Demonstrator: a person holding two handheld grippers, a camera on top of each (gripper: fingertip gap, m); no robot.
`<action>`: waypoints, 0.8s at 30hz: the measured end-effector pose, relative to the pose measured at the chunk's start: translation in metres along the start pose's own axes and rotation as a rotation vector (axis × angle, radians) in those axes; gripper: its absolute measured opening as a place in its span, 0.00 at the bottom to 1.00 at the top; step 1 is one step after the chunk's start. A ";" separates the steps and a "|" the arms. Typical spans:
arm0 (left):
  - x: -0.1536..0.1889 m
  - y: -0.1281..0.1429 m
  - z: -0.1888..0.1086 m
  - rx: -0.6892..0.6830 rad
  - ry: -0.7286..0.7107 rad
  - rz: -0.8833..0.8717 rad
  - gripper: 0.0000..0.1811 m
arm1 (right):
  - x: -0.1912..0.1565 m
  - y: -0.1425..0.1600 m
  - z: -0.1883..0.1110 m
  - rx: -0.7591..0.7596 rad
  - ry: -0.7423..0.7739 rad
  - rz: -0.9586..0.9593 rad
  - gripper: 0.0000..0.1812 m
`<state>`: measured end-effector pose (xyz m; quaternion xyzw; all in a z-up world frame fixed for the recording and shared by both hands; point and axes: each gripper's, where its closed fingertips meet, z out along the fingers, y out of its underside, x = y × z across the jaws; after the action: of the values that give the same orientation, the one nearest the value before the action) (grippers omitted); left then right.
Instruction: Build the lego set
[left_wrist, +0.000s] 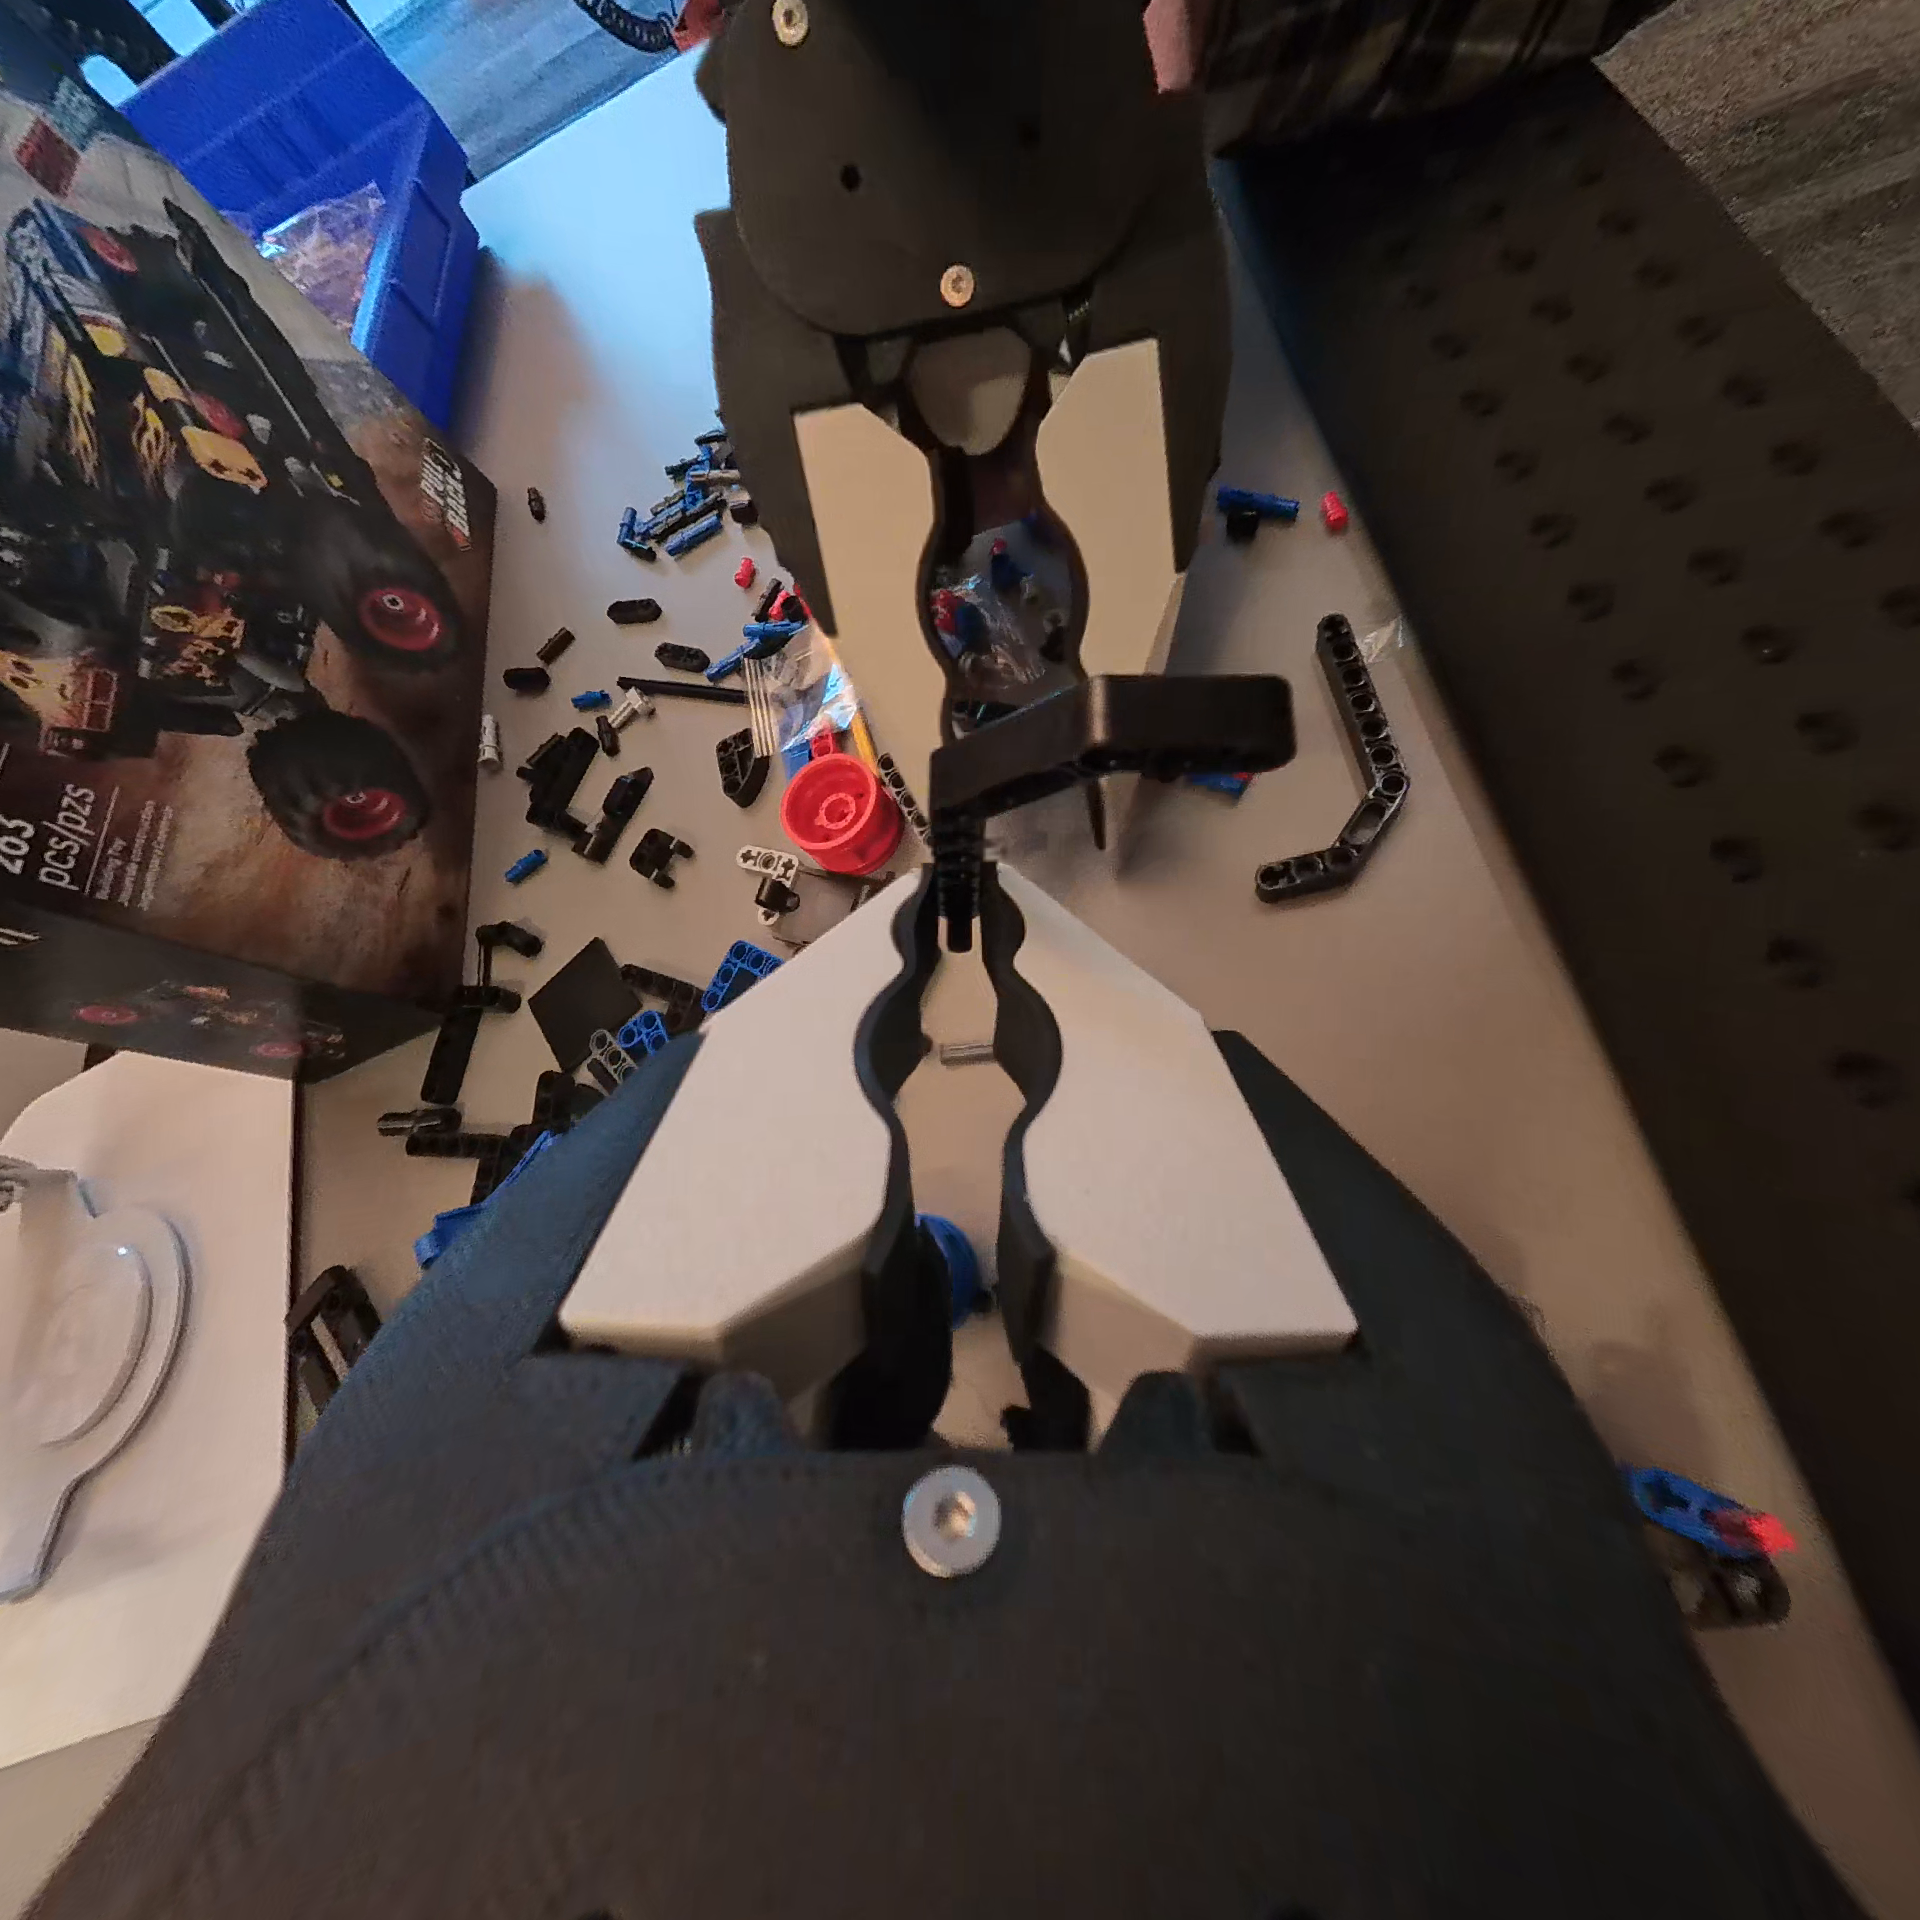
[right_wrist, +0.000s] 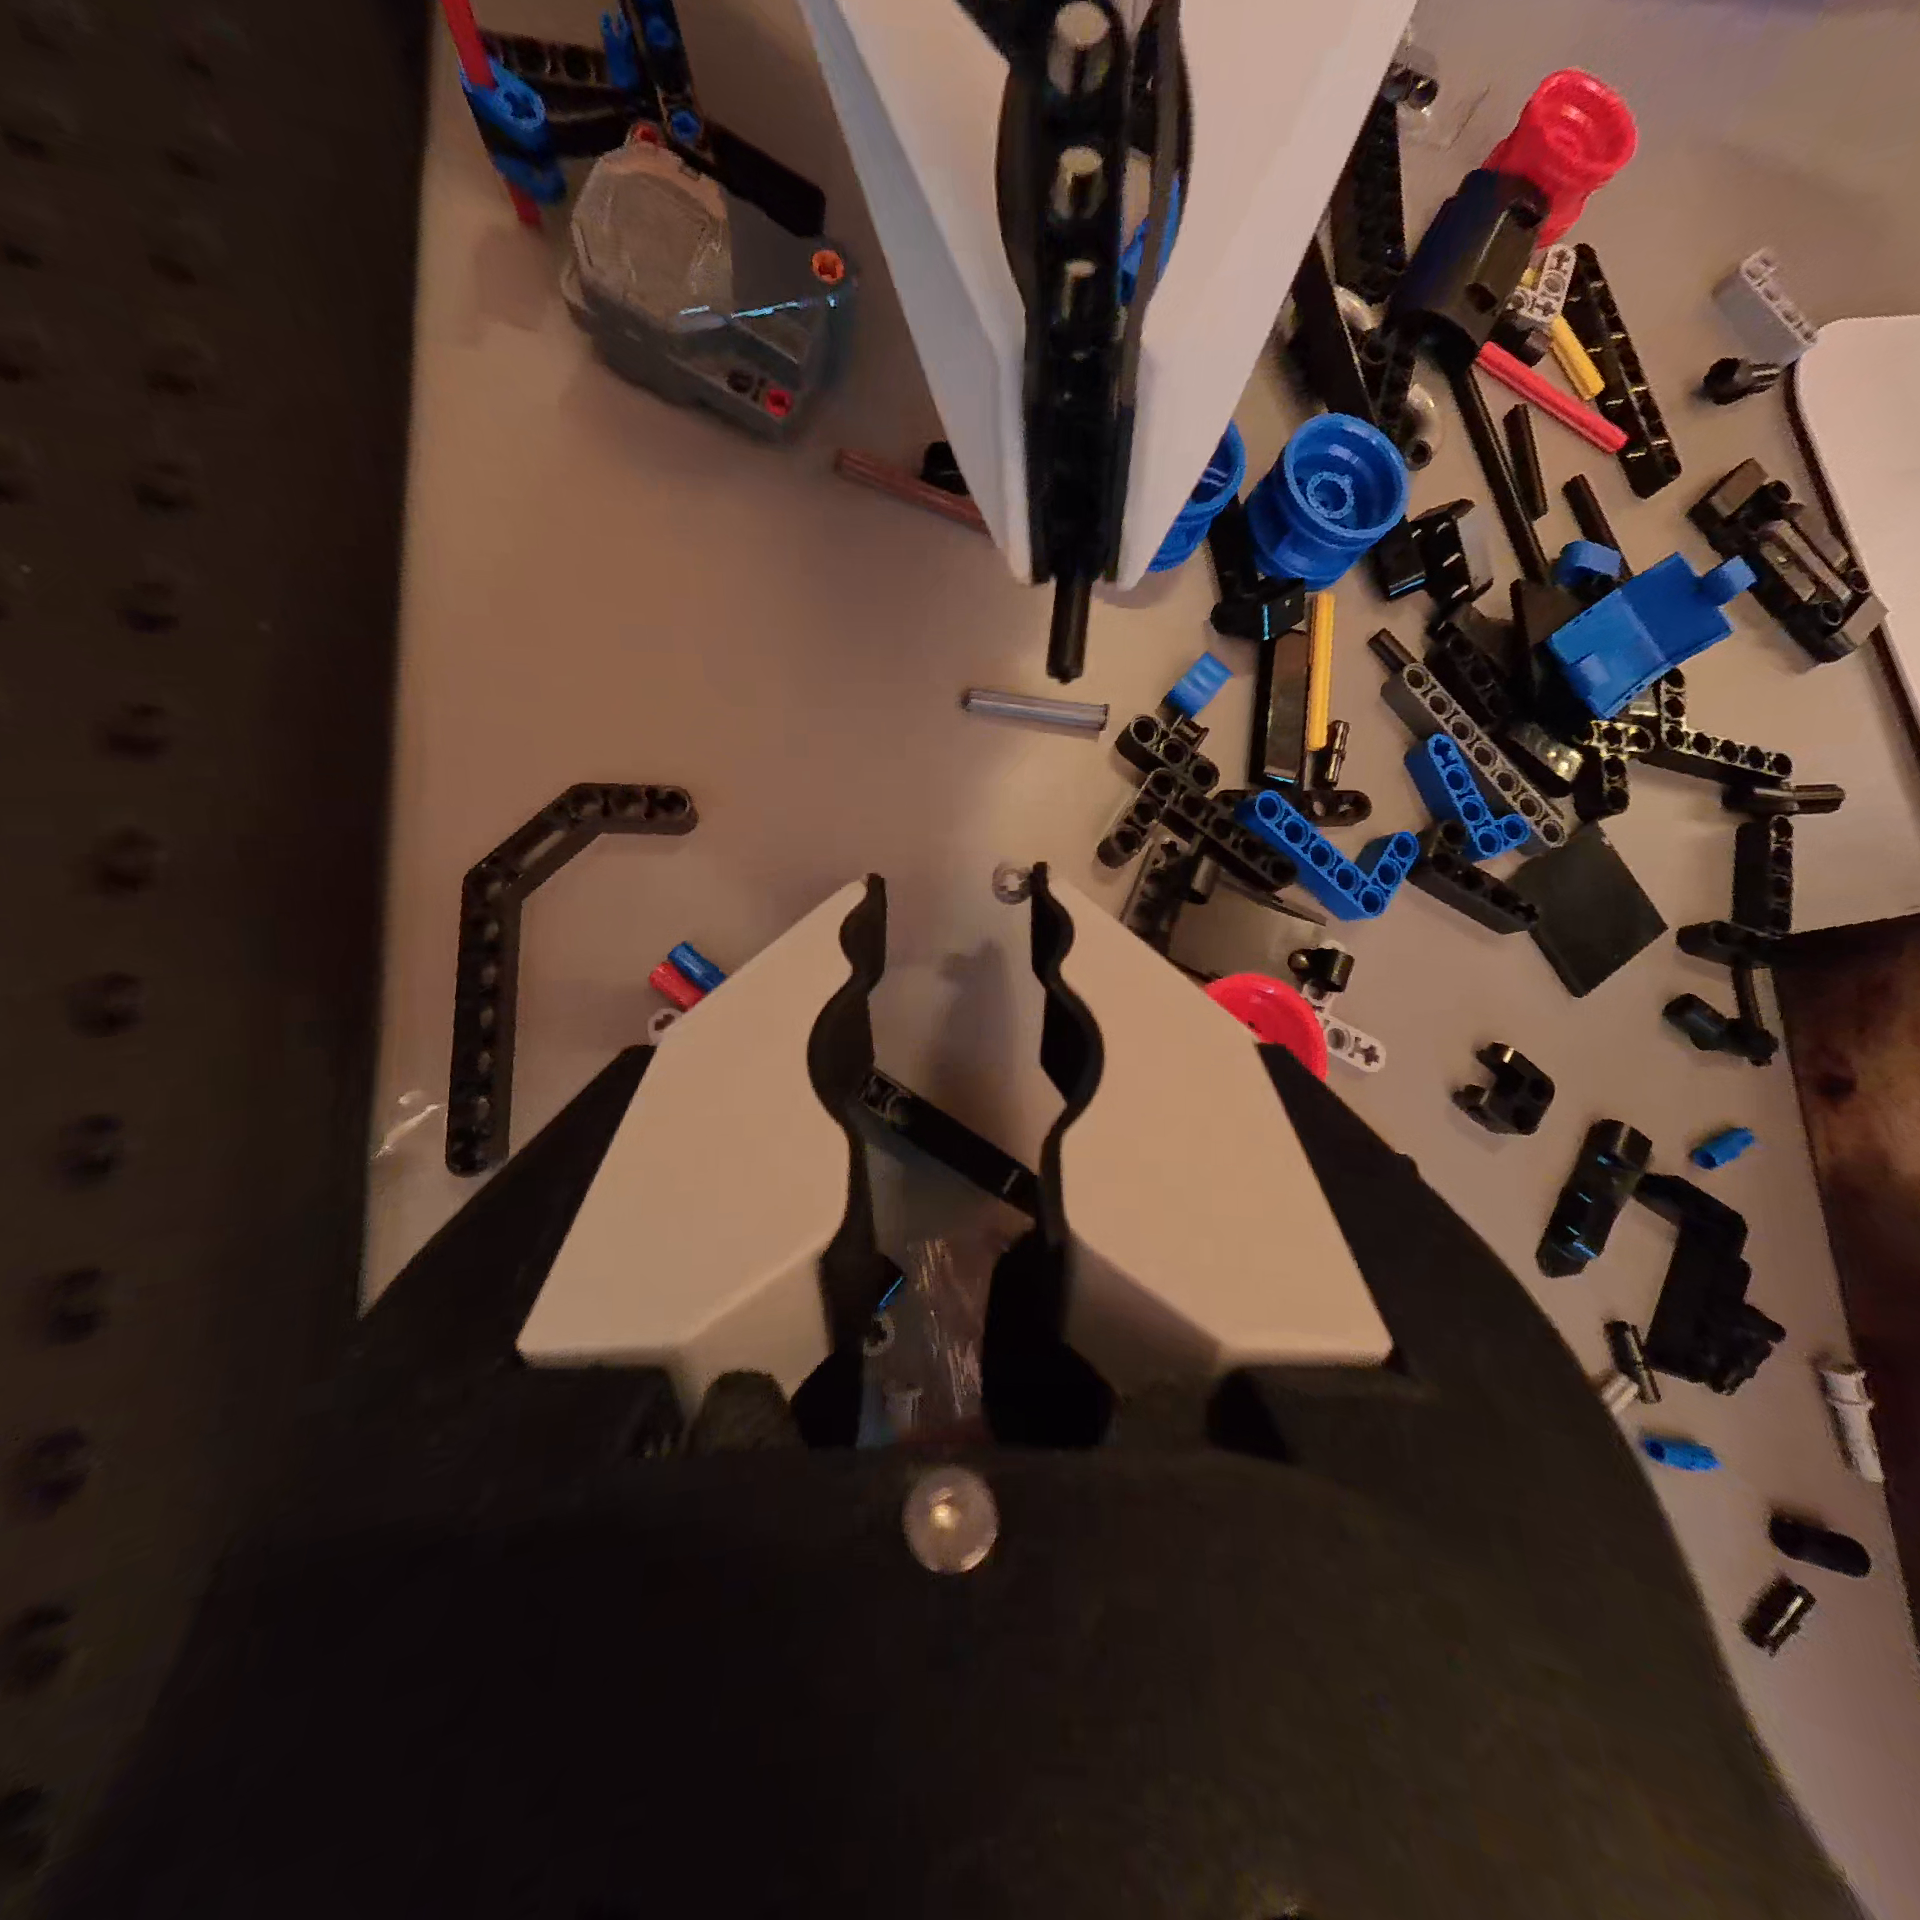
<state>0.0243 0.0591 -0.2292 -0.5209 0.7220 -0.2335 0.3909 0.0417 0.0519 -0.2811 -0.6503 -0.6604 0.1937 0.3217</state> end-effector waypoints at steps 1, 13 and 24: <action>0.000 0.001 0.002 -0.006 -0.002 0.003 0.03 | 0.000 -0.003 -0.001 0.016 -0.001 0.007 0.17; 0.000 0.017 0.025 -0.127 -0.027 0.025 0.03 | 0.003 -0.025 -0.017 0.133 0.019 0.038 0.16; -0.006 -0.012 0.008 0.052 -0.032 -0.015 0.03 | 0.019 -0.050 -0.036 0.278 0.124 0.047 0.02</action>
<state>0.0386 0.0606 -0.2230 -0.5199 0.7053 -0.2468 0.4140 0.0304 0.0611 -0.2189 -0.6255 -0.5905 0.2503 0.4443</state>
